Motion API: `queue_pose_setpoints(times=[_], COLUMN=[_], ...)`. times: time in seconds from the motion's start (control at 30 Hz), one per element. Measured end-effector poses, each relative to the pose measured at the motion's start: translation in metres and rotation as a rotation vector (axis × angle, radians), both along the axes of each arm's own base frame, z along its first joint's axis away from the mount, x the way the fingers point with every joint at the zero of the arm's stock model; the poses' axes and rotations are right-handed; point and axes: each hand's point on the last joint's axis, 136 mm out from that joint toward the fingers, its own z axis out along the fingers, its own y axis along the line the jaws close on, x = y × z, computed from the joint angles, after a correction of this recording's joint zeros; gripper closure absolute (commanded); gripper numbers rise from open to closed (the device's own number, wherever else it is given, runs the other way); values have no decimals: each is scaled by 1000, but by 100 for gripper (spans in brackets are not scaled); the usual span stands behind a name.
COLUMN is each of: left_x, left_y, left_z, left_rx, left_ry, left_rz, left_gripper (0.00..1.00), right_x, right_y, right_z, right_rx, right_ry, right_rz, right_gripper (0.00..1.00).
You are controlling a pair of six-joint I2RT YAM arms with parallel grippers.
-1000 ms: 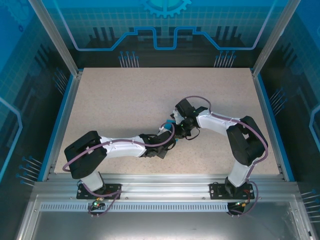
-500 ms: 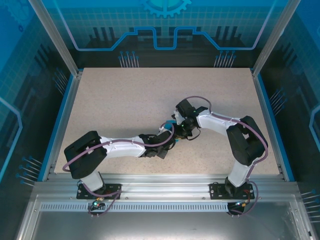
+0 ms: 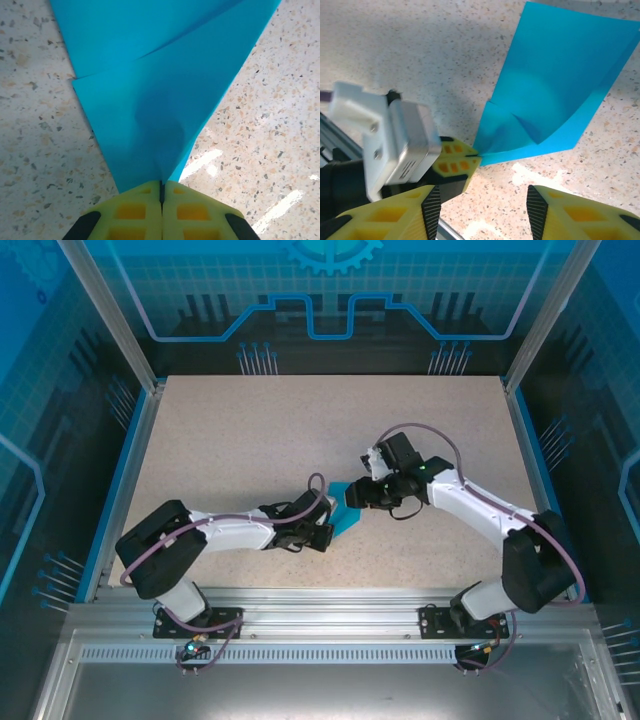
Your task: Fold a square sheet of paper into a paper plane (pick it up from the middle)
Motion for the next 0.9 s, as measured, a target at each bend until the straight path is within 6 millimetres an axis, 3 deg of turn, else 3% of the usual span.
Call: queue_pose_setpoints(times=[0.2,0.5,0.67,0.9], left_x=[-2,-1,0,1], left_y=[-4,4,8,8], left_z=[-1,4,13,14], left_rx=[-87,-156,-193,-206], left_ry=[38,55,47,56], left_rz=[13,60,80,91], left_gripper=[93,93,92,92], right_x=[-9,-15,-15,-10], right_y=[1,9,14,38], right_z=[-19,-51,-58,-54], right_rx=[8,-13,-11,33], right_ry=[52,129,148,145], right_rz=[16,32,42,90], right_gripper=[67,66,64,79])
